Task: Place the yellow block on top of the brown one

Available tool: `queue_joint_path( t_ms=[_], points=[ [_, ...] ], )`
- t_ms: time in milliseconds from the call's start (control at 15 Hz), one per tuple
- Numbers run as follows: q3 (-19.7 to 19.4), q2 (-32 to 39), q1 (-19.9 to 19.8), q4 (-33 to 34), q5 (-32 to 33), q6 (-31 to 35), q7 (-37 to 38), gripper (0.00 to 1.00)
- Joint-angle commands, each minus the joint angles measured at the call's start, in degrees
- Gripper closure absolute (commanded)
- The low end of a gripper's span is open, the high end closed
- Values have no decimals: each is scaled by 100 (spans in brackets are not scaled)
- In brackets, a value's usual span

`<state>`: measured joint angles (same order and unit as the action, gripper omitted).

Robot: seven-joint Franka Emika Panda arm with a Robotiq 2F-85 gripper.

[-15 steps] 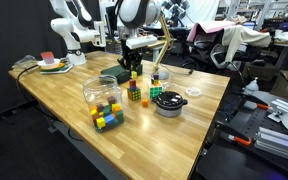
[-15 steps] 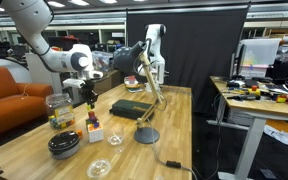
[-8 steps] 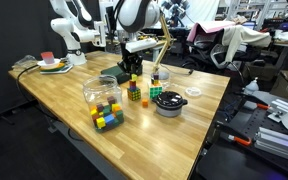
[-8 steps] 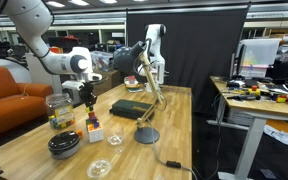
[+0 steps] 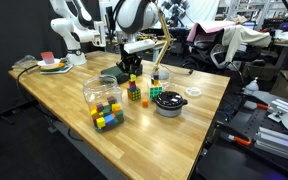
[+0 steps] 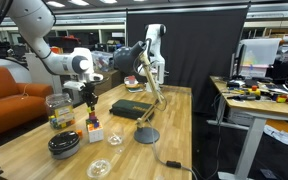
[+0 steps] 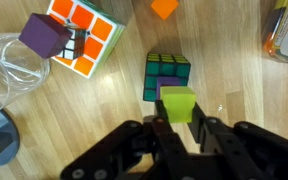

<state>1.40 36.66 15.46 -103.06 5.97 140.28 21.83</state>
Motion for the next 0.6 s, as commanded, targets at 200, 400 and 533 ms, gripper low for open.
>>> queue_joint_path(
  t_ms=[200, 400, 533],
  points=[
    [-97, 100, 107, 195, 2, -154, 63, 93],
    [-105, 122, 110, 222, 6, -158, 68, 93],
    [-115, 136, 107, 249, 6, -159, 71, 93]
  ],
)
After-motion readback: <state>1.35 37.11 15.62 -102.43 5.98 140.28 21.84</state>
